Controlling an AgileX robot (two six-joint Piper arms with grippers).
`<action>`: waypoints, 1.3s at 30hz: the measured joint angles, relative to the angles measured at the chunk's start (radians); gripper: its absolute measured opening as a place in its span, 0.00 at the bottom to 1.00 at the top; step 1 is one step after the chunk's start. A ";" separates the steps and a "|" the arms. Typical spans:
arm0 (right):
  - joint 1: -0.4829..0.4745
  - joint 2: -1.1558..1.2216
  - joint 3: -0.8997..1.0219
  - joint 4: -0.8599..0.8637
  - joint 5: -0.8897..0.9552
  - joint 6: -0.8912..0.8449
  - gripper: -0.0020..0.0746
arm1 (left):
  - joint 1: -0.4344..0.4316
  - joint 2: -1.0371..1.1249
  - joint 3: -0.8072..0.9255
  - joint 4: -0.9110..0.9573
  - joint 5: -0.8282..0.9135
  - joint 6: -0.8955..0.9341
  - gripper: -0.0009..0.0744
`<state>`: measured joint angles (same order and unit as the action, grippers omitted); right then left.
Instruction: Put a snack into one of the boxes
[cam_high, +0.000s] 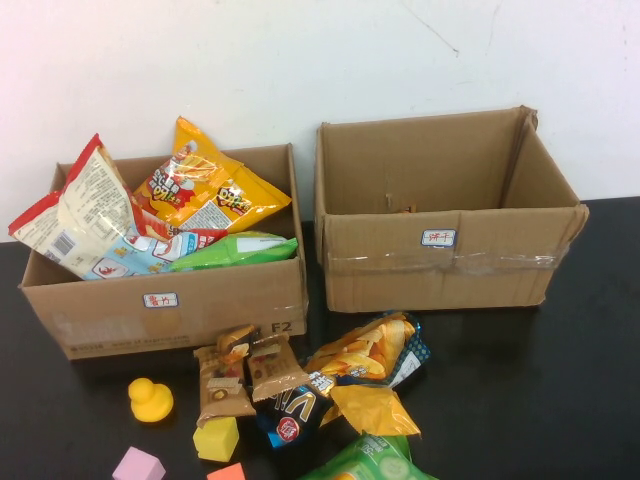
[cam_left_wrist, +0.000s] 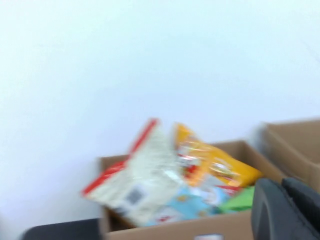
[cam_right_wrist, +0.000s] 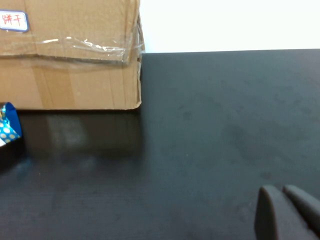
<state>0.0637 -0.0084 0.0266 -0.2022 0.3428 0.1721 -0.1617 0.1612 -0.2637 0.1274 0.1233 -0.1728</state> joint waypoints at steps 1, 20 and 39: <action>0.000 0.000 0.000 0.000 0.000 0.000 0.03 | 0.044 -0.037 0.035 -0.022 -0.019 0.012 0.01; 0.000 0.000 0.000 0.000 0.000 0.000 0.03 | 0.254 -0.170 0.289 -0.186 0.095 0.127 0.01; 0.000 0.000 0.000 0.000 0.000 0.000 0.03 | 0.290 -0.170 0.287 -0.161 0.195 0.273 0.01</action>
<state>0.0637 -0.0084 0.0266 -0.2022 0.3428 0.1721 0.1284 -0.0089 0.0234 -0.0332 0.3182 0.1002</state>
